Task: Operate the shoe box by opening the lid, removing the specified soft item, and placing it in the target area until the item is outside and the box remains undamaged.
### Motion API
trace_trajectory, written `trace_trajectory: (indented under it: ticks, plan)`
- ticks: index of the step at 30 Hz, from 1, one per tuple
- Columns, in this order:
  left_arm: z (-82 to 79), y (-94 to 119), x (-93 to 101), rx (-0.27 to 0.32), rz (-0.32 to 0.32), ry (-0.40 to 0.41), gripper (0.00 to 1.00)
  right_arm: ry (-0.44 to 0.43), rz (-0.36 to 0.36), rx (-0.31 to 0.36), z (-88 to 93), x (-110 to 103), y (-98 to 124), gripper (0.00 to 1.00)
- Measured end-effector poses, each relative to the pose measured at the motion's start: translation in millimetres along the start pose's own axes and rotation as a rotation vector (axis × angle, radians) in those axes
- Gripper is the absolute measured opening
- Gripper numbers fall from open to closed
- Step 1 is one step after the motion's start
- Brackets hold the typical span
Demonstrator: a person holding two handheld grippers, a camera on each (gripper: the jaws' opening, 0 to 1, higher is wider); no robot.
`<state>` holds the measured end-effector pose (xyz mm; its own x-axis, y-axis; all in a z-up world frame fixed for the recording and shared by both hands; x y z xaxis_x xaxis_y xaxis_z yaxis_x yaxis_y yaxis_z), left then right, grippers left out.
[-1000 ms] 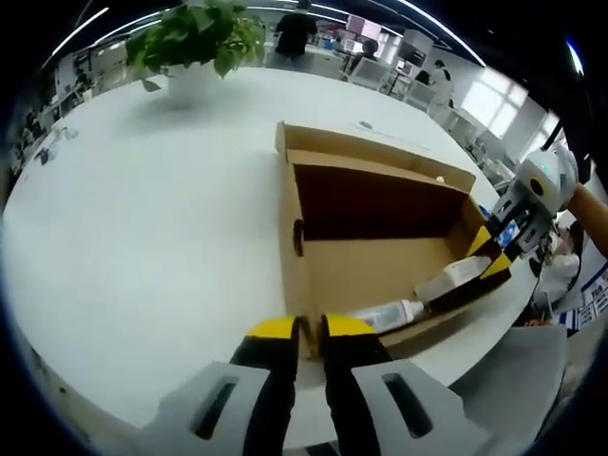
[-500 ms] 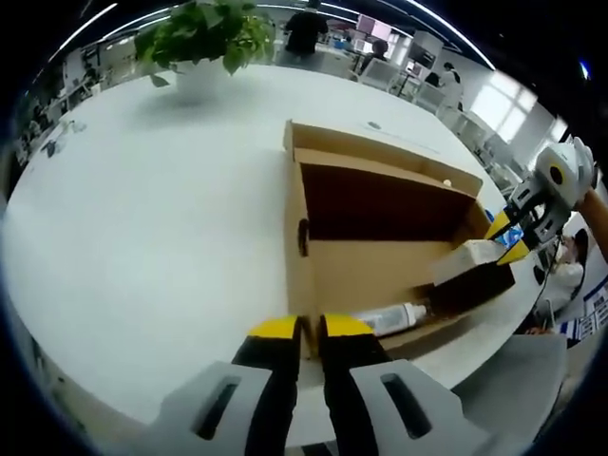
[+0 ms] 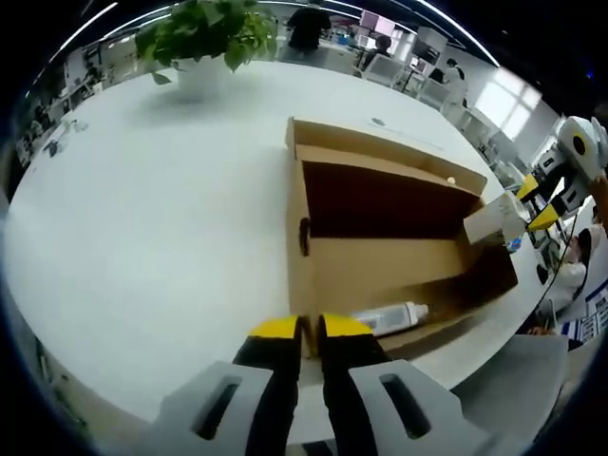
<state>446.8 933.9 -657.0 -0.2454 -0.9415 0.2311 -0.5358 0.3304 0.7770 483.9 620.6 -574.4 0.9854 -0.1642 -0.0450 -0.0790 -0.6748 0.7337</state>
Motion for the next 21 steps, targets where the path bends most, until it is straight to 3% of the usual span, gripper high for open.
trace_trajectory:
  ticks: [7, 21]
  plan:
    - [-0.1, 0, 0.4, -0.006, -0.001, -0.009, 0.04, 0.028, 0.004, -0.017, -1.9, 2, 24, 0.15]
    - [0.2, 0, 0.7, -0.015, -0.002, -0.018, 0.04, 0.041, 0.042, -0.051, 12.7, 9, 75, 0.15]
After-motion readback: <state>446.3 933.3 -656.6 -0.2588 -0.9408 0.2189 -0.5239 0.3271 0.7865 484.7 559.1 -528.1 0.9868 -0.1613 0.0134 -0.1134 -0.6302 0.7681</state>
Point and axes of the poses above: the point that each gripper's makers call its tool centre point, and the gripper's own axes: y roughly backward along the fingers, x roughly to its right, z roughly out of its underside, the point moved 9 cm from there along y, roughly backward along the fingers, and after that the axes turned 3 degrees about x, right-handed, at the moved point
